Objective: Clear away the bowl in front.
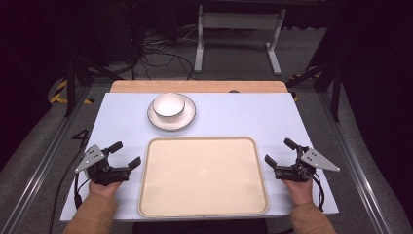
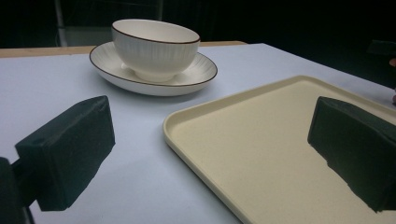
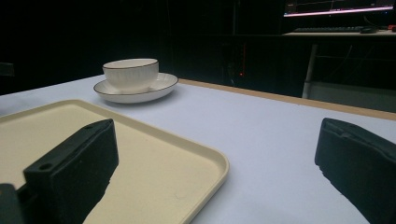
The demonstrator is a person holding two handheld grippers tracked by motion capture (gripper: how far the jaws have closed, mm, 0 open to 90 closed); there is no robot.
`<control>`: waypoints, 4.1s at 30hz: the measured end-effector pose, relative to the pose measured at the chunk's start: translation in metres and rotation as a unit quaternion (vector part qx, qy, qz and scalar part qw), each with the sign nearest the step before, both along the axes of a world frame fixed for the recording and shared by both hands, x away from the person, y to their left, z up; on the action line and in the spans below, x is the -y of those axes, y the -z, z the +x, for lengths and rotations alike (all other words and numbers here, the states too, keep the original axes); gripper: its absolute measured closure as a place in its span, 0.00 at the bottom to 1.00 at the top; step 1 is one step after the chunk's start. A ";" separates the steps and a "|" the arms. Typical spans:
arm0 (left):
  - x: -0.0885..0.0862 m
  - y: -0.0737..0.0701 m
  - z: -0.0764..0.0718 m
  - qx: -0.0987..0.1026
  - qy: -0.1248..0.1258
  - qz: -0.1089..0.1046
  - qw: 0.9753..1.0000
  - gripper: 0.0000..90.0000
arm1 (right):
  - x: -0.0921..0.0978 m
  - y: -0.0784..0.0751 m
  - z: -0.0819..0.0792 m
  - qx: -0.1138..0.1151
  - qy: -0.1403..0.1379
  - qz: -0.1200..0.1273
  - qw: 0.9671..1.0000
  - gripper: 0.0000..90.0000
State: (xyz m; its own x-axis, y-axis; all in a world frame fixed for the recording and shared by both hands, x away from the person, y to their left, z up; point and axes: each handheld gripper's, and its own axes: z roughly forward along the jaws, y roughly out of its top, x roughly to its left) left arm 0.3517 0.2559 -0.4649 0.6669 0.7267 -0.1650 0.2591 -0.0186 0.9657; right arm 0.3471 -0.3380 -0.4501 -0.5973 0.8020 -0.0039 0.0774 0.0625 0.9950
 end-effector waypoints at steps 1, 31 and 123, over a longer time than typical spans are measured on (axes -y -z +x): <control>0.000 0.000 0.000 0.000 -0.001 0.002 1.000 0.02 | 0.000 0.000 0.000 0.000 0.000 0.001 1.000 0.00; 0.011 -0.026 -0.006 0.029 -0.003 0.033 0.999 0.01 | -0.001 0.001 0.000 0.005 -0.003 0.007 1.000 0.00; 0.059 -0.122 0.142 0.041 0.050 0.044 0.997 0.09 | 0.003 0.004 0.005 -0.039 0.005 0.027 0.999 0.00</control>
